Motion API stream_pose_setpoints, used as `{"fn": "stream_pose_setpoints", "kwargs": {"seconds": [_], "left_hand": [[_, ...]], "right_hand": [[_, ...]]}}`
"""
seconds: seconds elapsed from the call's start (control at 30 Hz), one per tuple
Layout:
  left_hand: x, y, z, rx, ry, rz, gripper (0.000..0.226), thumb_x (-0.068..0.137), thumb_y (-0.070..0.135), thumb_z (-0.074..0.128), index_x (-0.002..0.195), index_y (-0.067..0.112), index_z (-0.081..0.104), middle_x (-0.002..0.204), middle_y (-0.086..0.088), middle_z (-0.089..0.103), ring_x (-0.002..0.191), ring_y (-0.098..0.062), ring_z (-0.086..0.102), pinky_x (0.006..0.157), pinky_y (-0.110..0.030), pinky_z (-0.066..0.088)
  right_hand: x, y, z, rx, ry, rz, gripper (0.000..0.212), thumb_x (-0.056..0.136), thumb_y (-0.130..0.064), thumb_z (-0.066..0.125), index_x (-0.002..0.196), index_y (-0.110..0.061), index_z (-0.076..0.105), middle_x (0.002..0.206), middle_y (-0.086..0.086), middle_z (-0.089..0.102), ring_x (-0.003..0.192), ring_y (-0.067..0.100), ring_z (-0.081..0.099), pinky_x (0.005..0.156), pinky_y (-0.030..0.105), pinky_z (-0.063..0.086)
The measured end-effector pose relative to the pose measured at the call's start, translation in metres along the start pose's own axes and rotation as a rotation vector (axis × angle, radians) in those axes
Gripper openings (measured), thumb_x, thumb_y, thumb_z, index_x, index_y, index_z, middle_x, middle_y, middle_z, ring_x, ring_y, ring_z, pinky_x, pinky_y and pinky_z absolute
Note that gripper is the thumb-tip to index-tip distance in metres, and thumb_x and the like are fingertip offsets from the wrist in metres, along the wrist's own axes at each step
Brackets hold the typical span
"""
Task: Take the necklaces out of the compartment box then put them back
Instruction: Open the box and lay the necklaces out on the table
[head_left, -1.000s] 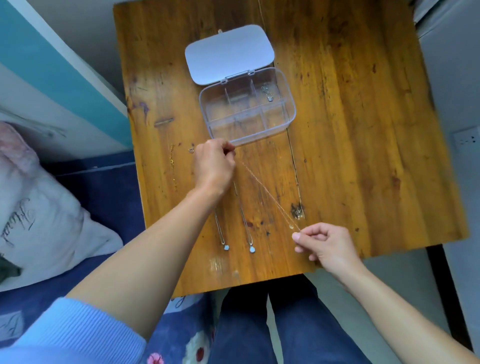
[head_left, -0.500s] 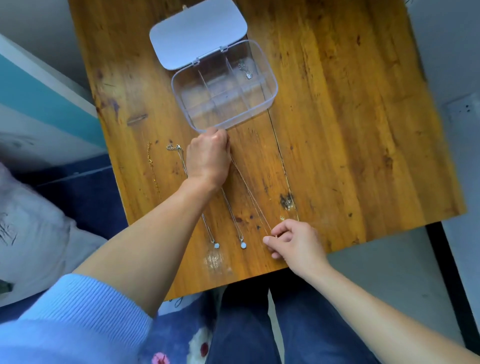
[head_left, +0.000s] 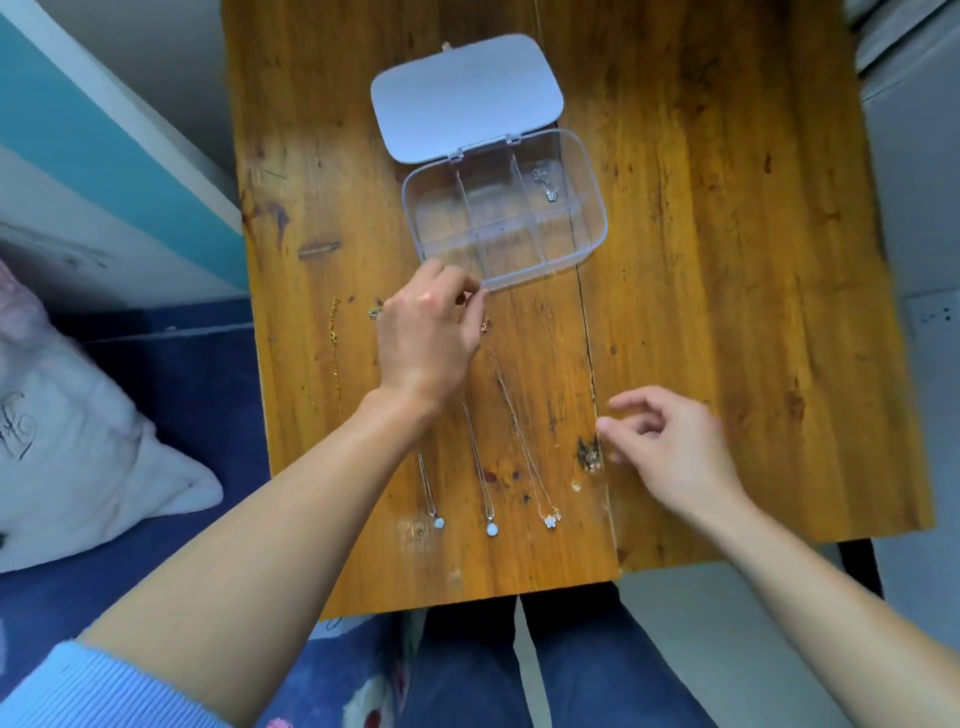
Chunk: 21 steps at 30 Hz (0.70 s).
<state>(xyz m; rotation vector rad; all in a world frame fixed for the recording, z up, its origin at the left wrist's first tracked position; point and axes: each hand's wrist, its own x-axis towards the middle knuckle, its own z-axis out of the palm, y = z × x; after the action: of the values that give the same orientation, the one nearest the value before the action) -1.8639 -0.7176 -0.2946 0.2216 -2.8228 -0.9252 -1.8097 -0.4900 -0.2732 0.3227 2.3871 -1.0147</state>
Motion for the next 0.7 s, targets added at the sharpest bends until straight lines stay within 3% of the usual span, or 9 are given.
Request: {"fn": "stream_pose_setpoints", "kwargs": {"seconds": [0.13,0.2,0.27,0.37,0.47,0.57,0.7], "left_hand": [[0.020,-0.010,-0.014,-0.172,0.086,-0.395,0.017,0.086,0.030,0.067,0.087,0.013,0.063,0.075,0.002,0.063,0.073,-0.018,0.060,0.073,-0.040,0.053],[0.027,-0.014,-0.012,-0.273,0.029,-0.562,0.019,0.086,0.029,0.068,0.096,0.015,0.060,0.073,0.003,0.059,0.078,-0.023,0.064,0.077,-0.042,0.055],[0.030,-0.015,-0.010,-0.425,-0.049,-0.677,0.020,0.088,0.023,0.067,0.103,0.014,0.057,0.083,-0.010,0.064,0.079,-0.029,0.069,0.070,-0.044,0.059],[0.028,-0.016,-0.007,-0.533,-0.065,-0.742,0.016,0.090,0.018,0.065,0.103,0.011,0.058,0.096,-0.025,0.067,0.071,-0.029,0.073,0.051,-0.031,0.060],[0.027,-0.015,-0.006,-0.552,-0.048,-0.749,0.015,0.090,0.018,0.065,0.102,0.010,0.059,0.093,-0.026,0.068,0.070,-0.030,0.073,0.047,-0.026,0.058],[0.027,-0.014,-0.006,-0.538,-0.039,-0.751,0.015,0.091,0.018,0.065,0.102,0.009,0.060,0.092,-0.026,0.068,0.069,-0.029,0.073,0.049,-0.030,0.059],[0.026,-0.014,-0.006,-0.559,-0.032,-0.755,0.014,0.091,0.018,0.065,0.101,0.011,0.060,0.089,-0.026,0.068,0.068,-0.029,0.073,0.052,-0.033,0.060]], "right_hand": [[0.078,-0.069,-0.034,-0.029,0.170,-0.242,0.007,0.081,-0.017,0.072,0.086,-0.021,0.070,0.071,0.003,0.068,0.070,0.028,0.069,0.075,0.046,0.056],[0.114,-0.103,-0.037,-0.152,0.196,-0.341,0.009,0.082,-0.020,0.068,0.090,-0.019,0.073,0.076,0.001,0.068,0.076,0.025,0.068,0.076,0.040,0.056],[0.144,-0.128,-0.030,-0.340,0.197,-0.399,0.013,0.086,-0.022,0.067,0.096,-0.018,0.074,0.087,0.003,0.071,0.081,0.020,0.065,0.074,0.028,0.051],[0.177,-0.146,-0.010,-0.648,0.180,-0.411,0.017,0.088,-0.019,0.068,0.104,-0.013,0.071,0.095,0.008,0.069,0.079,0.024,0.060,0.067,0.028,0.047],[0.194,-0.155,0.003,-0.917,0.178,-0.447,0.014,0.087,-0.008,0.063,0.101,-0.007,0.066,0.081,0.012,0.057,0.069,0.030,0.051,0.060,0.034,0.043],[0.209,-0.167,0.006,-1.005,0.165,-0.454,0.017,0.086,-0.008,0.058,0.102,-0.007,0.064,0.075,0.011,0.046,0.068,0.031,0.045,0.059,0.036,0.039],[0.218,-0.173,0.010,-1.030,0.129,-0.435,0.016,0.088,-0.012,0.058,0.104,-0.008,0.062,0.077,0.011,0.049,0.069,0.031,0.050,0.059,0.036,0.043]]}}
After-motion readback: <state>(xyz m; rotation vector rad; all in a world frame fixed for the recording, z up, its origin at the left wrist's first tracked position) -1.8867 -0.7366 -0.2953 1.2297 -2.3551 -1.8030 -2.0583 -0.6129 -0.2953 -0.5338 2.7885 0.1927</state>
